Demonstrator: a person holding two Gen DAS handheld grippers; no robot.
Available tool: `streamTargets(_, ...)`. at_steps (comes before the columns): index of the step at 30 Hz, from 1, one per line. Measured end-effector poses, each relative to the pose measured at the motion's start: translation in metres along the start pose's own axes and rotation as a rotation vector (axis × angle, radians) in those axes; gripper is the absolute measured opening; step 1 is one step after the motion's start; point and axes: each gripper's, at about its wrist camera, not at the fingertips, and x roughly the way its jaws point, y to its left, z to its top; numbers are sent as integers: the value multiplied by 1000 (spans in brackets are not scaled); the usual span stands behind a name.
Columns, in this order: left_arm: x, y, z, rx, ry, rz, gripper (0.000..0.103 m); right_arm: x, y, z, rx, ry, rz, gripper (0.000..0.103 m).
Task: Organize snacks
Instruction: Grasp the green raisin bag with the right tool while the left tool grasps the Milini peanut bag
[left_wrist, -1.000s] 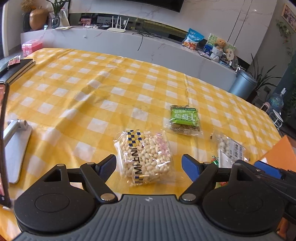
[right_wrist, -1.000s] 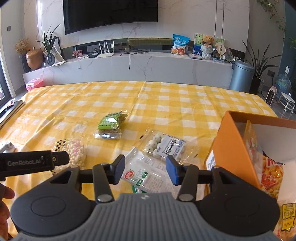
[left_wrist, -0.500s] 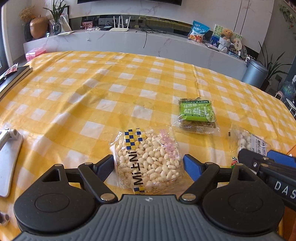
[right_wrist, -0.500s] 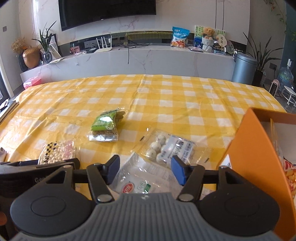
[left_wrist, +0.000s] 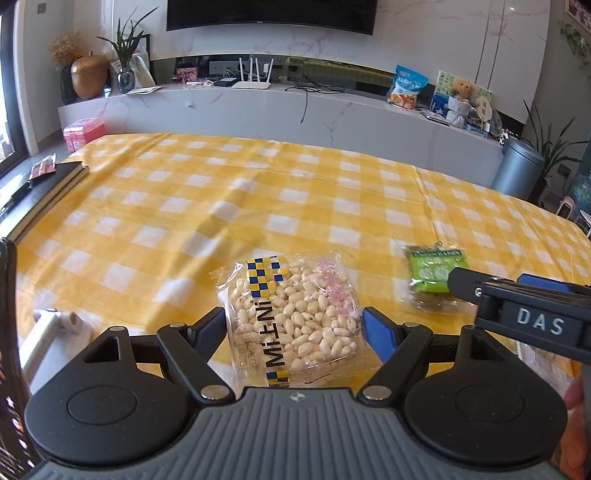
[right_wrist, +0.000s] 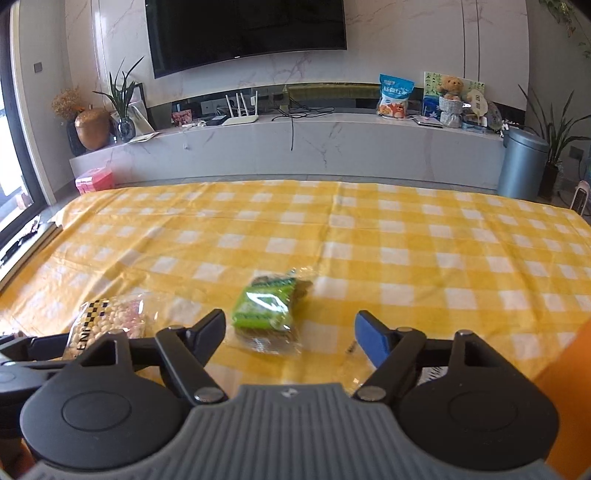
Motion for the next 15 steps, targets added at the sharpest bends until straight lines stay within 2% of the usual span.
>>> streamTargets(11, 6, 11, 4, -27, 5, -17, 92, 48, 19, 13, -45, 83, -13, 77)
streamTargets(15, 7, 11, 4, -27, 10, -25, 92, 57, 21, 11, -57, 118, -24, 63)
